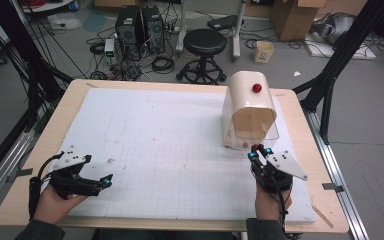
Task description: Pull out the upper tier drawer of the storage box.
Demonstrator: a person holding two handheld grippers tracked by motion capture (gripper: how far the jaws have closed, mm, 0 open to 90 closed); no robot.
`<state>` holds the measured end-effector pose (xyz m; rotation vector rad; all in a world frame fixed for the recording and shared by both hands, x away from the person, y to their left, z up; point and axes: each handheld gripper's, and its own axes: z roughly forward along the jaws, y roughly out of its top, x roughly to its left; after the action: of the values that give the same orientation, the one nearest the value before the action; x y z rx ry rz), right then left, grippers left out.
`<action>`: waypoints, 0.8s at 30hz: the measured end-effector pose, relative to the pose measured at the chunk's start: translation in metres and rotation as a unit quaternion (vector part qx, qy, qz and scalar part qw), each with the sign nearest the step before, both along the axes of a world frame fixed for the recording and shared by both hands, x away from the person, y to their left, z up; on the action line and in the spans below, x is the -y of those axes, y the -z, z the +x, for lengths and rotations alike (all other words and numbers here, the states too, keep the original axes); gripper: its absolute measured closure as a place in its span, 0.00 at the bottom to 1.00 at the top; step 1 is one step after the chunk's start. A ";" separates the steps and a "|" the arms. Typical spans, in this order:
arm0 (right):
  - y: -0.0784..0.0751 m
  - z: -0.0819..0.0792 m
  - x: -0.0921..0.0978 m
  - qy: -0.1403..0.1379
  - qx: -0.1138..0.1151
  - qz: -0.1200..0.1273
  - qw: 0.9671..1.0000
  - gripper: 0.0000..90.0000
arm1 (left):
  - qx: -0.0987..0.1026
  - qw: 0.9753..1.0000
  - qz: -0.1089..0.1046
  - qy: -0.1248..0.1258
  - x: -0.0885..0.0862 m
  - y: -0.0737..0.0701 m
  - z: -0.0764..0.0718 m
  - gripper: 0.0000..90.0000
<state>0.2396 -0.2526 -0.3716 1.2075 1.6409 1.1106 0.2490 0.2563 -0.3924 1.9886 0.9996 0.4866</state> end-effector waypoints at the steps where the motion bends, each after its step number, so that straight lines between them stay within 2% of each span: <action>1: 0.000 0.000 0.000 -0.001 0.000 0.002 1.000 0.80 | 0.000 1.000 0.000 0.000 0.000 0.000 0.000 0.02; 9: 0.001 -0.002 0.004 -0.003 -0.003 0.010 1.000 0.74 | 0.000 1.000 -0.001 -0.001 0.001 -0.001 0.001 0.02; 13: 0.002 -0.003 0.009 -0.010 -0.006 0.017 1.000 0.67 | -0.001 1.000 -0.001 0.000 0.001 -0.001 0.002 0.02; 19: 0.003 -0.003 0.016 -0.022 -0.015 0.027 0.999 0.47 | -0.004 1.000 -0.004 -0.001 0.002 0.001 0.003 0.02; 24: 0.003 -0.004 0.021 -0.027 -0.021 0.031 0.999 0.36 | -0.006 1.000 -0.003 0.000 0.002 0.002 0.004 0.02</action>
<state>0.2359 -0.2737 -0.3750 1.2404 1.6907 1.1845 0.2527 0.2540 -0.3940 1.9869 1.0076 0.4723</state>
